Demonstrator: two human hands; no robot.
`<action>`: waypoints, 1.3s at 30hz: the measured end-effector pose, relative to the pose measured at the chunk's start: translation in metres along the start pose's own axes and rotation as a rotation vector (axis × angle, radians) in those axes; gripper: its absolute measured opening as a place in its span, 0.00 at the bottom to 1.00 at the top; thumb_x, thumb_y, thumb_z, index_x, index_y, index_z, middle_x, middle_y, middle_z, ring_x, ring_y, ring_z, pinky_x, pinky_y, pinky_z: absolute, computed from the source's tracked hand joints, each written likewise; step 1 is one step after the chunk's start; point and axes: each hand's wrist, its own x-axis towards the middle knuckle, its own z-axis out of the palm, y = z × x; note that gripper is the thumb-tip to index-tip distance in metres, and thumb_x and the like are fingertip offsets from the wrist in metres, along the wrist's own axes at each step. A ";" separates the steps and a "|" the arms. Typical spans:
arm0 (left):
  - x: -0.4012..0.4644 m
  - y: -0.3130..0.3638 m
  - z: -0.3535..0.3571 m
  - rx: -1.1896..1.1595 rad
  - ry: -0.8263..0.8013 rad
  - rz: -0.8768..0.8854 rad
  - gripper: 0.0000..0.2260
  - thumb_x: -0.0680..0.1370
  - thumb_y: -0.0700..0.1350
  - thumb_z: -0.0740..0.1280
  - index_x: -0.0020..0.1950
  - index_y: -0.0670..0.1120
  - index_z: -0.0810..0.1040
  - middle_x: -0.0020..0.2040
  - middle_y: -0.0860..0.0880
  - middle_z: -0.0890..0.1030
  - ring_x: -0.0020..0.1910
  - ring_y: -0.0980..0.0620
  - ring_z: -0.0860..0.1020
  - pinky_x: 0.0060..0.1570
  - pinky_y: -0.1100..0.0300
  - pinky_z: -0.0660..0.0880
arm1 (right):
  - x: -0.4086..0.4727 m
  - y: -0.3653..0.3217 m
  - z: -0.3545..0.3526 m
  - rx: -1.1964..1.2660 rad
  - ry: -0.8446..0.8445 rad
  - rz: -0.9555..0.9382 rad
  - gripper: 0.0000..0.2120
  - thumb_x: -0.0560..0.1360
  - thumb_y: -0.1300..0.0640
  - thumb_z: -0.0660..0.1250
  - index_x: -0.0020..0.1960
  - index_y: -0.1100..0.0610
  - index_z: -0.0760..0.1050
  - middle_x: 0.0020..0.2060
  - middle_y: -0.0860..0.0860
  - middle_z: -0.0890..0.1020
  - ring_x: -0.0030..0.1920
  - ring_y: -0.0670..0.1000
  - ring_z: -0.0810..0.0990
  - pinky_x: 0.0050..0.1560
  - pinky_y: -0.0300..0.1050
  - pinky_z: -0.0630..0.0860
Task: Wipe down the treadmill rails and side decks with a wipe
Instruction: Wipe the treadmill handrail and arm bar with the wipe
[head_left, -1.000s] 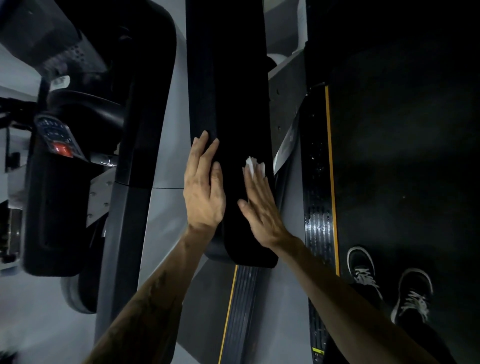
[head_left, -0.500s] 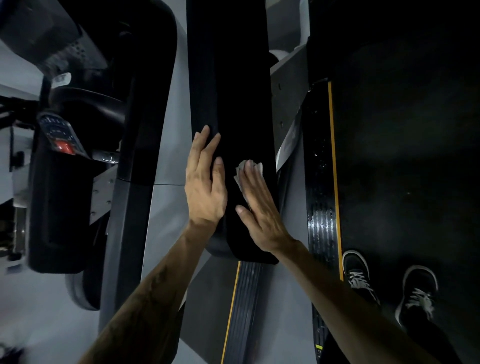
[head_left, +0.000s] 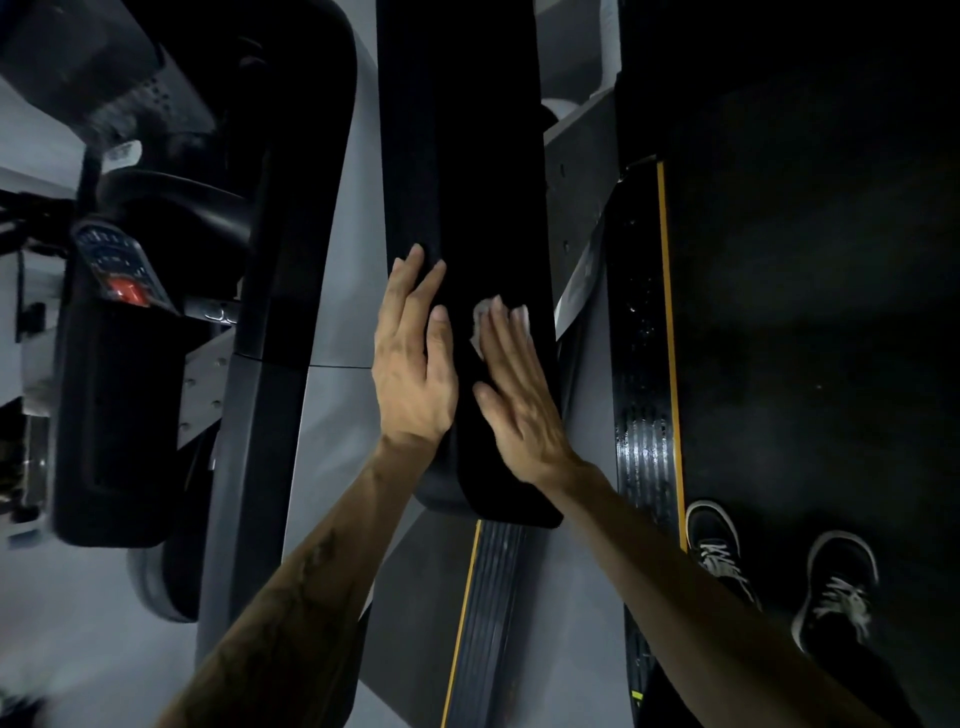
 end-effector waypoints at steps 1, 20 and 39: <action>0.000 0.001 0.000 0.004 0.007 -0.002 0.18 0.87 0.42 0.55 0.75 0.41 0.73 0.79 0.47 0.68 0.81 0.49 0.61 0.77 0.43 0.63 | -0.012 0.000 0.000 0.018 -0.016 -0.010 0.31 0.87 0.47 0.47 0.81 0.69 0.53 0.82 0.64 0.52 0.82 0.65 0.48 0.79 0.71 0.49; -0.012 -0.004 -0.005 -0.006 -0.063 0.017 0.19 0.88 0.42 0.55 0.79 0.42 0.68 0.82 0.47 0.63 0.83 0.48 0.57 0.81 0.47 0.57 | -0.059 -0.007 0.016 0.204 -0.008 0.064 0.32 0.87 0.45 0.47 0.82 0.66 0.49 0.83 0.58 0.45 0.83 0.61 0.42 0.79 0.71 0.50; -0.070 0.000 -0.003 0.059 0.091 0.062 0.20 0.83 0.37 0.56 0.74 0.40 0.75 0.77 0.44 0.71 0.79 0.45 0.65 0.75 0.42 0.66 | -0.115 -0.031 0.021 0.272 -0.034 0.106 0.28 0.86 0.56 0.51 0.82 0.67 0.48 0.83 0.59 0.48 0.83 0.61 0.45 0.78 0.72 0.51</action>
